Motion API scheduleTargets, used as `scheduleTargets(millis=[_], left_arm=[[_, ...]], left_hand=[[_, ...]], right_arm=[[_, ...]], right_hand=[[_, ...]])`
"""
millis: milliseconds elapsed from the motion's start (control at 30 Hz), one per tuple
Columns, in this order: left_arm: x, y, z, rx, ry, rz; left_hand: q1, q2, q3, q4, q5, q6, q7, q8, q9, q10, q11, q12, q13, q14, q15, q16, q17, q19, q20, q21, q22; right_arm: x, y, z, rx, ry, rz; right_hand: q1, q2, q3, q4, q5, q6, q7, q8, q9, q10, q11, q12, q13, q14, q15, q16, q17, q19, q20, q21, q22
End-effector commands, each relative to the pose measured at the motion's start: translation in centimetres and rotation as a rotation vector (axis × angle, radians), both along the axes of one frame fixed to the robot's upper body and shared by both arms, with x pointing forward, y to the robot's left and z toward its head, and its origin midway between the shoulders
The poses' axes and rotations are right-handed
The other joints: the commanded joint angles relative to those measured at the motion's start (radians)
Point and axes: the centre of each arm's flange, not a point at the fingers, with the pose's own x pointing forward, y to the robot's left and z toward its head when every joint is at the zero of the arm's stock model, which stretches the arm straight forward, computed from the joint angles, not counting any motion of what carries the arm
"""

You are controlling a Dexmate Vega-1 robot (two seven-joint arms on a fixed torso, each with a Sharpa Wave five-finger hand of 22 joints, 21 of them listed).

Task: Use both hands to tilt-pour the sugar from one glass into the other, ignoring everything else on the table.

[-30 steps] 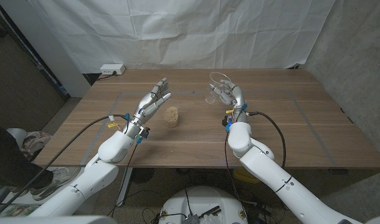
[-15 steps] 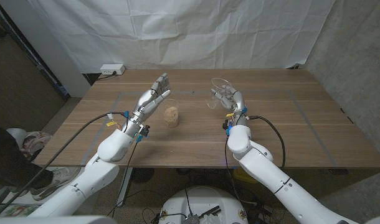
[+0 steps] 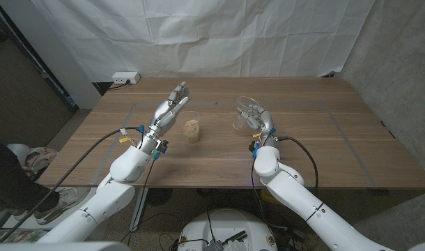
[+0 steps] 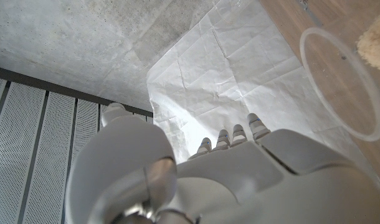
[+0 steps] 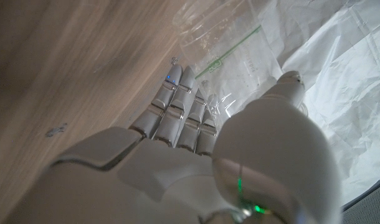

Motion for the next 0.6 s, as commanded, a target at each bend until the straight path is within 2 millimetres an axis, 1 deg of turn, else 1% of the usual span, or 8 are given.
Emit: scheduleTargets(millis=[33, 167, 233, 367, 400, 467, 567, 600], left_arm=[[-0.5, 0.0, -0.5, -0.012, 0.013, -0.003], [-0.8, 0.1, -0.5, -0.012, 0.011, -0.003], [-1.0, 0.1, -0.6, -0.015, 0.009, -0.007], [-1.2, 0.2, -0.6, -0.014, 0.004, -0.010], [-1.3, 0.3, -0.6, -0.015, 0.001, -0.009], [-1.4, 0.3, -0.6, -0.013, -0.001, -0.012], [-1.6, 0.4, -0.7, -0.014, -0.001, -0.014], [-1.6, 0.4, -0.7, -0.012, 0.000, -0.011]], left_hand=[[0.001, 0.005, 0.000, 0.008, -0.003, -0.245, 0.010, 0.008, 0.001, -0.269, -0.002, 0.003, 0.003, -0.290, 0.002, 0.005, 0.002, -0.276, 0.007, 0.005, 0.004], [0.000, 0.006, 0.000, 0.008, -0.005, -0.245, 0.009, 0.007, 0.001, -0.271, -0.001, 0.002, 0.002, -0.291, 0.002, 0.004, 0.001, -0.276, 0.008, 0.005, 0.004], [-0.001, 0.006, 0.000, 0.009, -0.006, -0.246, 0.009, 0.007, 0.001, -0.271, -0.001, 0.002, 0.002, -0.291, 0.002, 0.004, 0.001, -0.276, 0.008, 0.005, 0.004], [-0.003, 0.007, -0.001, 0.010, -0.008, -0.247, 0.008, 0.005, 0.001, -0.274, -0.001, 0.001, 0.002, -0.293, 0.002, 0.003, 0.001, -0.278, 0.008, 0.004, 0.003], [-0.003, 0.008, -0.001, 0.010, -0.009, -0.247, 0.008, 0.005, 0.001, -0.274, -0.001, 0.001, 0.002, -0.293, 0.002, 0.003, 0.001, -0.278, 0.008, 0.004, 0.003], [-0.004, 0.008, -0.001, 0.011, -0.010, -0.248, 0.008, 0.004, 0.001, -0.274, -0.002, 0.001, 0.002, -0.293, 0.002, 0.002, 0.000, -0.278, 0.008, 0.004, 0.003], [-0.005, 0.009, -0.002, 0.012, -0.012, -0.248, 0.007, 0.003, 0.001, -0.274, -0.002, 0.001, 0.002, -0.293, 0.002, 0.002, 0.000, -0.279, 0.008, 0.003, 0.003], [-0.006, 0.009, -0.002, 0.012, -0.013, -0.249, 0.008, 0.003, 0.001, -0.275, -0.002, 0.000, 0.002, -0.293, 0.002, 0.002, 0.000, -0.279, 0.008, 0.003, 0.003]], right_arm=[[0.1, 0.0, -1.7, -0.066, -0.050, -0.050], [-0.2, 0.0, -2.1, -0.121, -0.081, -0.076], [-0.4, 0.1, -2.1, -0.122, -0.060, -0.078], [-0.7, 0.2, -2.2, -0.127, -0.056, -0.067], [-0.8, 0.3, -2.2, -0.154, -0.044, -0.073], [-1.1, 0.5, -2.5, -0.151, -0.039, -0.077], [-1.2, 0.5, -2.7, -0.163, -0.018, -0.065], [-1.2, 0.5, -2.7, -0.161, -0.014, -0.052]], right_hand=[[0.004, 0.005, 0.000, 0.003, 0.007, -0.004, -0.007, -0.003, 0.003, -0.006, -0.001, -0.002, 0.001, -0.009, -0.147, -0.003, 0.001, -0.004, -0.060, 0.009, 0.001], [0.004, 0.004, 0.000, 0.004, 0.007, -0.006, -0.009, -0.004, 0.002, -0.008, -0.004, -0.004, 0.000, -0.010, -0.148, -0.005, 0.000, -0.003, -0.061, 0.010, 0.001], [0.004, 0.001, -0.001, 0.004, 0.007, -0.007, -0.010, -0.004, 0.002, -0.011, -0.001, -0.007, 0.000, -0.021, -0.145, -0.010, -0.002, -0.004, -0.061, 0.011, 0.001], [0.002, -0.007, -0.004, 0.005, 0.006, -0.020, -0.018, -0.009, 0.001, -0.025, -0.006, -0.014, 0.000, -0.041, -0.138, -0.021, -0.007, -0.014, -0.058, 0.008, 0.000], [0.001, -0.011, -0.004, 0.005, 0.006, -0.030, -0.020, -0.012, 0.001, -0.033, -0.002, -0.018, -0.001, -0.052, -0.140, -0.027, -0.010, -0.017, -0.056, 0.007, 0.000], [-0.004, -0.014, -0.005, 0.008, 0.006, -0.040, -0.020, -0.014, 0.001, -0.048, -0.006, -0.029, -0.004, -0.069, -0.129, -0.037, -0.019, -0.025, -0.052, 0.005, -0.001], [-0.010, -0.019, -0.005, 0.012, 0.006, -0.070, -0.018, -0.020, 0.000, -0.070, 0.003, -0.045, -0.008, -0.093, -0.120, -0.051, -0.034, -0.038, -0.043, 0.001, -0.002], [-0.014, -0.023, -0.006, 0.015, 0.006, -0.078, -0.015, -0.020, -0.001, -0.085, 0.006, -0.054, -0.010, -0.109, -0.108, -0.057, -0.041, -0.042, -0.040, 0.000, -0.002]])
